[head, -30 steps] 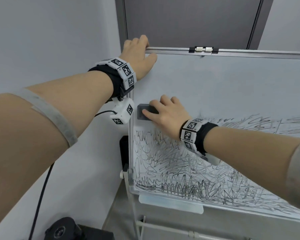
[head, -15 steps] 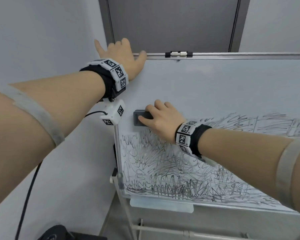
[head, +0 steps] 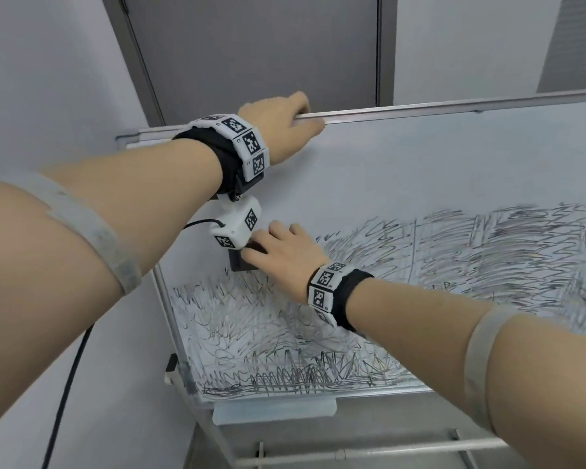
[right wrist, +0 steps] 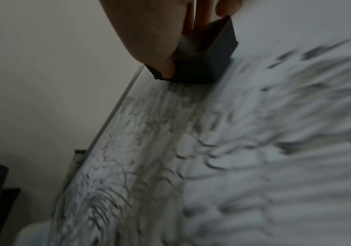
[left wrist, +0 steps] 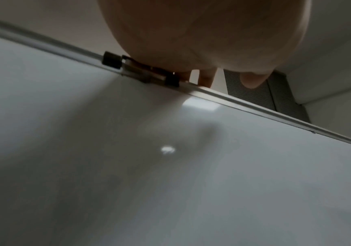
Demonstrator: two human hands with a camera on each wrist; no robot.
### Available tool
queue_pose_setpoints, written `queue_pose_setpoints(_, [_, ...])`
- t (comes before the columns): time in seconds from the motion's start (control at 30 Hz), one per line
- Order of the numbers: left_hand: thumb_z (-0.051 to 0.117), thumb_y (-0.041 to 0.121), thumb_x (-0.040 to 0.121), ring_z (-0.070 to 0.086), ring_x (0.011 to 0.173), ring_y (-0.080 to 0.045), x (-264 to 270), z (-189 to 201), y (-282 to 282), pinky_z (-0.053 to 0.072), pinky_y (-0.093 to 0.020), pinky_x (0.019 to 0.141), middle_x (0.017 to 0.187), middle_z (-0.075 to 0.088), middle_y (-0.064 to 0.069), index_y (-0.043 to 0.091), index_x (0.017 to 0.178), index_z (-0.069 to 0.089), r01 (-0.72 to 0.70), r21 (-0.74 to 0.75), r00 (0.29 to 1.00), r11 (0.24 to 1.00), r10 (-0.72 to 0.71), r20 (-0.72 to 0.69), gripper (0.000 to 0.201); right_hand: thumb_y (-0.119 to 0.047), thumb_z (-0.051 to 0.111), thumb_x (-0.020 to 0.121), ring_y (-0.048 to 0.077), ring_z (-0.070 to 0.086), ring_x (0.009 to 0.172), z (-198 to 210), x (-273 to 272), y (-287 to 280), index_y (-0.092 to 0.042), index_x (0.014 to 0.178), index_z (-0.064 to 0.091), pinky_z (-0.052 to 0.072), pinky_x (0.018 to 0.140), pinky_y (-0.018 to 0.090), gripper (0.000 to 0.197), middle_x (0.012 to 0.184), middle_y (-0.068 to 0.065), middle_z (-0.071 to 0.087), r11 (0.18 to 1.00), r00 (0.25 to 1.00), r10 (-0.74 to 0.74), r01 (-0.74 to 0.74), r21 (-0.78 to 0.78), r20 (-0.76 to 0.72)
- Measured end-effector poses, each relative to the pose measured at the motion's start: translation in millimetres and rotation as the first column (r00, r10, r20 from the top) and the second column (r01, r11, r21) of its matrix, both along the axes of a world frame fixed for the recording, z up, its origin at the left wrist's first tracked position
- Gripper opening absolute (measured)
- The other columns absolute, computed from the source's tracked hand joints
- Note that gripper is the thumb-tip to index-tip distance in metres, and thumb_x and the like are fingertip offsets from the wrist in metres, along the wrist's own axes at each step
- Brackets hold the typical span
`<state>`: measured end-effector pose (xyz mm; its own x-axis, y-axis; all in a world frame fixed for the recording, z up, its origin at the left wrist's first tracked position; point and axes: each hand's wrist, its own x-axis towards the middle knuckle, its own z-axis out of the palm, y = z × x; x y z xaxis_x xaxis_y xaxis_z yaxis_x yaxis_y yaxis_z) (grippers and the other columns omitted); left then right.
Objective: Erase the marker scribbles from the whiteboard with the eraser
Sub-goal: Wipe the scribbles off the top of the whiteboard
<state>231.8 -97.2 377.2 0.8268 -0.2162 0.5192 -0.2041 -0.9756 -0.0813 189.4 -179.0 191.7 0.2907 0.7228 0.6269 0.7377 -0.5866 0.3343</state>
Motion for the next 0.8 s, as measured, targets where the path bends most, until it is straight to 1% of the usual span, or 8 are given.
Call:
queue_pose_setpoints(0.23, [0.031,0.071,0.09,0.056,0.083,-0.03,3,0,-13,0.034,-0.042,0.08,0.084,0.061,0.0,0.02,0.1,0.044,-0.091,0.016,0.996,0.996,0.09,0.026,0.054,-0.014,0.07,0.073,0.029,0.047,0.089,6,26,-90,-0.021,0.107,0.062,0.037,0.066,0.037,0.035,0.109,0.008,0.059,0.997,0.996,-0.076,0.077,-0.02,0.056])
queue_pose_setpoints(0.27, [0.031,0.071,0.09,0.056,0.082,-0.03,3,0,-14,0.035,-0.043,0.083,0.082,0.06,0.001,0.019,0.1,0.043,-0.098,0.009,0.995,0.995,0.097,0.027,0.054,-0.013,0.07,0.073,0.03,0.048,0.089,6,29,-103,-0.02,0.105,0.063,0.037,0.066,0.038,0.034,0.109,0.009,0.06,0.996,0.994,-0.083,0.085,-0.024,0.066])
queue_pose_setpoints(0.33, [0.032,0.07,0.09,0.055,0.082,-0.03,4,0,-16,0.033,-0.052,0.101,0.077,0.059,0.001,0.018,0.097,0.043,-0.099,-0.01,0.995,0.995,0.099,0.023,0.054,-0.012,0.069,0.074,0.03,0.049,0.088,6,33,-126,-0.02,0.104,0.064,0.037,0.066,0.038,0.032,0.109,0.009,0.061,0.995,0.992,-0.099,0.101,-0.022,0.079])
queue_pose_setpoints(0.4, [0.033,0.07,0.09,0.054,0.081,-0.03,4,2,-18,0.015,-0.06,0.116,0.075,0.059,-0.001,0.017,0.095,0.043,-0.102,-0.025,0.995,0.994,0.103,0.016,0.054,-0.012,0.068,0.075,0.03,0.049,0.088,5,36,-145,-0.02,0.106,0.065,0.037,0.066,0.038,0.032,0.11,0.009,0.061,0.993,0.989,-0.118,0.12,-0.019,0.084])
queue_pose_setpoints(0.5, [0.035,0.068,0.091,0.054,0.08,-0.031,3,5,-21,0.009,-0.061,0.118,0.072,0.059,-0.003,0.015,0.093,0.044,-0.097,-0.036,0.995,0.995,0.098,0.016,0.054,-0.013,0.071,0.077,0.03,0.048,0.089,4,39,-167,-0.02,0.107,0.064,0.038,0.068,0.038,0.032,0.112,0.009,0.06,0.989,0.986,-0.145,0.147,-0.021,0.088])
queue_pose_setpoints(0.7, [0.036,0.066,0.093,0.05,0.078,-0.032,-3,8,-33,0.027,-0.055,0.111,0.072,0.054,-0.004,0.014,0.088,0.043,-0.113,-0.039,0.994,0.993,0.113,-0.004,0.053,-0.012,0.078,0.072,0.031,0.049,0.09,2,43,-208,-0.019,0.108,0.064,0.041,0.068,0.04,0.039,0.114,0.012,0.059,0.981,0.979,-0.184,0.189,-0.04,0.089])
queue_pose_setpoints(0.73, [0.036,0.067,0.093,0.05,0.077,-0.032,-4,8,-35,0.033,-0.052,0.105,0.073,0.054,-0.004,0.014,0.088,0.044,-0.118,-0.038,0.993,0.992,0.118,-0.005,0.054,-0.011,0.078,0.072,0.031,0.049,0.09,3,43,-214,-0.018,0.108,0.064,0.041,0.067,0.04,0.039,0.114,0.012,0.059,0.978,0.976,-0.199,0.203,-0.043,0.088])
queue_pose_setpoints(0.8, [0.034,0.069,0.092,0.051,0.074,-0.032,-2,8,-34,0.041,-0.043,0.084,0.076,0.053,-0.006,0.014,0.091,0.045,-0.135,-0.03,0.991,0.99,0.135,-0.009,0.056,-0.009,0.077,0.071,0.031,0.048,0.089,2,44,-228,-0.017,0.106,0.064,0.04,0.066,0.038,0.038,0.112,0.012,0.058,0.968,0.966,-0.246,0.249,-0.031,0.085])
